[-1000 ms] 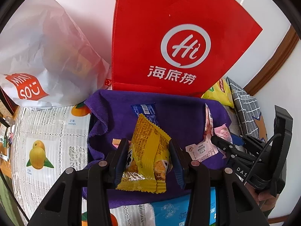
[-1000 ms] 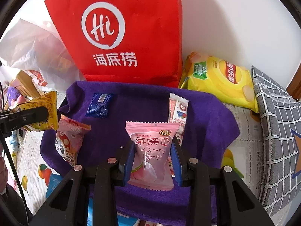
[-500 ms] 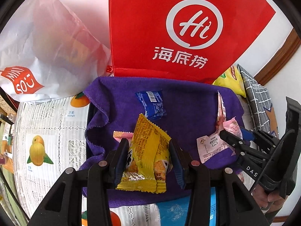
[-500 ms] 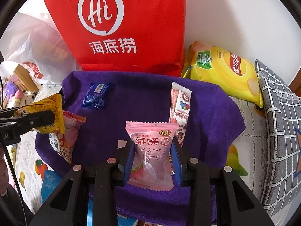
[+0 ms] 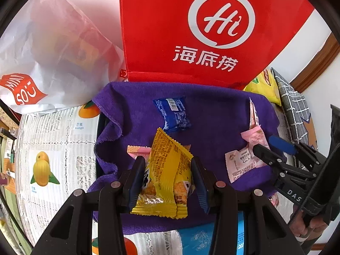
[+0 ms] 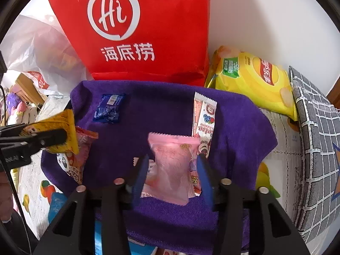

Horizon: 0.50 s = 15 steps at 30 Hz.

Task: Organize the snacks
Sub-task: 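Lower the pink candy packet onto the towel and open the right tool, then open the left tool to drop the yellow snack bag on the towel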

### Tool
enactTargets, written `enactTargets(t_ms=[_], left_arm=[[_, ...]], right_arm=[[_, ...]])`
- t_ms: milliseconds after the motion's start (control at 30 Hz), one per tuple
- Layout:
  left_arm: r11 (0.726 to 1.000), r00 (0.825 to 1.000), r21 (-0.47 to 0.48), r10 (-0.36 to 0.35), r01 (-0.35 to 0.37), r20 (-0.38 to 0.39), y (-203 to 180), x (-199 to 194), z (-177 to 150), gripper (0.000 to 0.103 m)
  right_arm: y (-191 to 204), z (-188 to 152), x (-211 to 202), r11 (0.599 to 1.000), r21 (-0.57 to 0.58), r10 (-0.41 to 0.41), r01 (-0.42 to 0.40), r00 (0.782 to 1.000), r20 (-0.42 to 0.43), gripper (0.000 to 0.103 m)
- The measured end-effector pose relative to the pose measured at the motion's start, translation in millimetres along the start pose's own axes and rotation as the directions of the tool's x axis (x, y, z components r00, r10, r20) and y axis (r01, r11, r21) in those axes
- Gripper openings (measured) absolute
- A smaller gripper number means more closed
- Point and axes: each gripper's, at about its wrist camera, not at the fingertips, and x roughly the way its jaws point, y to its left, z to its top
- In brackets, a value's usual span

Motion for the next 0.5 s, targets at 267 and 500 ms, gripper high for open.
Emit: enactTargets(t_ms=[267, 500], left_arm=[[0.999, 0.997, 0.019, -0.034, 0.032, 0.075, -4, -23, -1, 0.066], [0.999, 0.993, 0.037, -0.035, 0.031, 0.116, -10, -45, -2, 0.069]], right_arm=[[-1, 2, -18, 0.999, 0.033, 0.025, -0.026, 0.999, 0.042, 0.078], [-8, 5, -42, 0.994, 0.099, 0.032, -0.041, 0.996, 0.083, 0.082]])
